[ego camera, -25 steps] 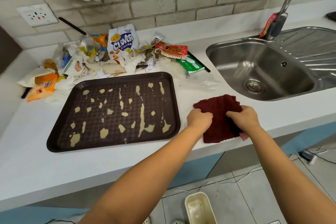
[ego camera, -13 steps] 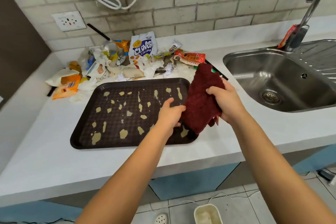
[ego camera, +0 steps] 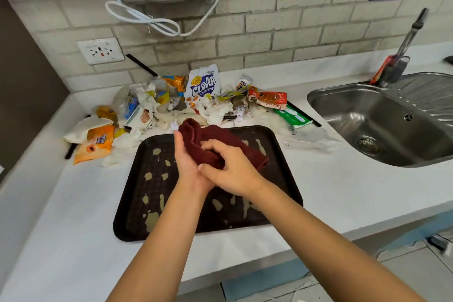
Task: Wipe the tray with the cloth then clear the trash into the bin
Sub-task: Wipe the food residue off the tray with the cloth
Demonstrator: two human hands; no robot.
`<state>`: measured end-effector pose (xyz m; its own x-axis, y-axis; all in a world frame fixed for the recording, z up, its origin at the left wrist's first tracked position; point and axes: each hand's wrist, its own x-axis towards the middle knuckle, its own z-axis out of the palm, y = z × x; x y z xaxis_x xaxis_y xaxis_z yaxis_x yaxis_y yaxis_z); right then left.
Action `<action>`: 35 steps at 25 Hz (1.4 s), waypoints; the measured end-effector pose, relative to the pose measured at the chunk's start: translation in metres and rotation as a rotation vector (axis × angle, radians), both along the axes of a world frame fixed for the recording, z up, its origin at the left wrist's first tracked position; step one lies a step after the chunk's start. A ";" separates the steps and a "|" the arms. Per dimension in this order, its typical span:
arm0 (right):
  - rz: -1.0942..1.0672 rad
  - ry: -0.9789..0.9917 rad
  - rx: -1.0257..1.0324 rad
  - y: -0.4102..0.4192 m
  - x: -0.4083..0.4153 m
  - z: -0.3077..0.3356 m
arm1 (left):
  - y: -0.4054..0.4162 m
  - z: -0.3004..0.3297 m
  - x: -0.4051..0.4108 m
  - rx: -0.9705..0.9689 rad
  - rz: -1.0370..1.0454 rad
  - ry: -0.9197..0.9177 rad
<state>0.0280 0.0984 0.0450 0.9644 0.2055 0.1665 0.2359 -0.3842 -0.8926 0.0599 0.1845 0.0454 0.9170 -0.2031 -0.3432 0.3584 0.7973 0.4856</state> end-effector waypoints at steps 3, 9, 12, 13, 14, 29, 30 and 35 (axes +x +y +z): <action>0.031 0.026 0.026 0.001 0.005 0.002 | 0.014 -0.003 0.012 0.020 -0.070 -0.017; -0.368 -0.071 0.177 -0.048 0.022 -0.017 | 0.014 -0.001 0.043 0.290 -0.100 0.136; -0.668 0.022 -0.017 -0.097 0.035 -0.049 | 0.010 0.001 0.058 0.588 -0.055 0.167; -0.735 0.086 -0.153 -0.112 0.038 -0.063 | 0.010 -0.001 0.066 0.645 -0.035 0.131; -0.770 0.176 -0.287 -0.124 0.040 -0.076 | 0.008 -0.002 0.073 0.686 -0.009 0.087; -0.527 0.256 -0.621 -0.154 0.051 -0.125 | -0.089 -0.088 0.110 2.169 -0.671 -0.215; -0.521 0.253 -0.604 -0.155 0.052 -0.127 | -0.093 -0.089 0.110 2.210 -0.632 -0.215; -0.533 0.214 -0.561 -0.157 0.051 -0.130 | -0.104 -0.093 0.113 2.257 -0.679 -0.516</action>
